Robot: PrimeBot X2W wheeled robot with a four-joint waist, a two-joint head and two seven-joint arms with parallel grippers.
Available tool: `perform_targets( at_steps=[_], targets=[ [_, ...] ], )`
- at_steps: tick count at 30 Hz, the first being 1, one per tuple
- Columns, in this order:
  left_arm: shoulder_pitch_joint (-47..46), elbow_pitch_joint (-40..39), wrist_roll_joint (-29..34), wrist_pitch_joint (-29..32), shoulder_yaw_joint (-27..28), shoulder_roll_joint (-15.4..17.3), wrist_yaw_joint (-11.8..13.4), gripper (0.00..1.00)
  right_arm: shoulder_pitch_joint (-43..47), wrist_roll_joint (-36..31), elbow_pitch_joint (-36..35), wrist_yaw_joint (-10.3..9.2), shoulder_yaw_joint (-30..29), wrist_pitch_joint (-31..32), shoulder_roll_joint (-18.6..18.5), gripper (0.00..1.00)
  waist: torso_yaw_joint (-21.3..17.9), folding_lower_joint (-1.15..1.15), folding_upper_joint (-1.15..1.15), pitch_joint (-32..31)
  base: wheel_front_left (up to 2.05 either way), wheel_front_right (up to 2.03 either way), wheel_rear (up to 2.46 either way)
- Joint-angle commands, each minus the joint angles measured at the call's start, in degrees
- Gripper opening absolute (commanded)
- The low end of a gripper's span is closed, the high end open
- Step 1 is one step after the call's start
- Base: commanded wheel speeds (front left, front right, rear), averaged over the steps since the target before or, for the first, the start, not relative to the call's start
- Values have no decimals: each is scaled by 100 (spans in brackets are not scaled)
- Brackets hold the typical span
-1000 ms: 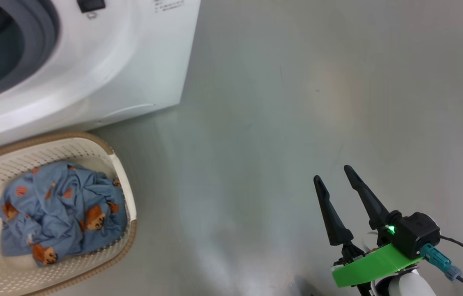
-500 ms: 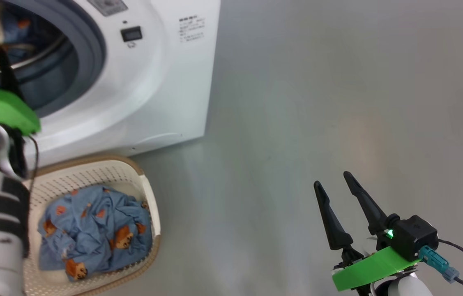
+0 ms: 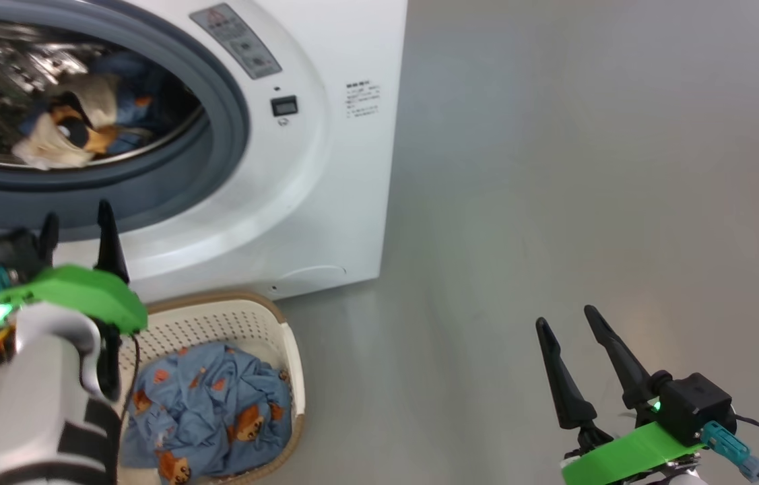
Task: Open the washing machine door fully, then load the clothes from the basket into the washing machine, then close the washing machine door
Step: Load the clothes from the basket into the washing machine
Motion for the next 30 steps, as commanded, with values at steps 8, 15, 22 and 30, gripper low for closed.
perform_targets(
  at_steps=[8,15,22,30],
  targets=[
    [1139,-874,-17,-35,129,-44,-151,100,132,-115,-184,9,-86,-27,-27,100,303,1,0,-514,0,0,0],
    [2178,-1588,168,-35,-14,-133,-72,100,262,-186,-180,9,-115,-27,-27,100,351,1,0,-881,0,0,0],
    [3342,-2521,61,-35,-104,-185,102,100,450,-250,-195,9,-153,-27,-64,100,445,1,0,-1220,0,0,0],
    [4321,-3429,-347,-35,-433,-195,488,100,582,-271,-232,9,-286,-27,-86,100,658,1,0,-1340,0,0,0]
  ],
)
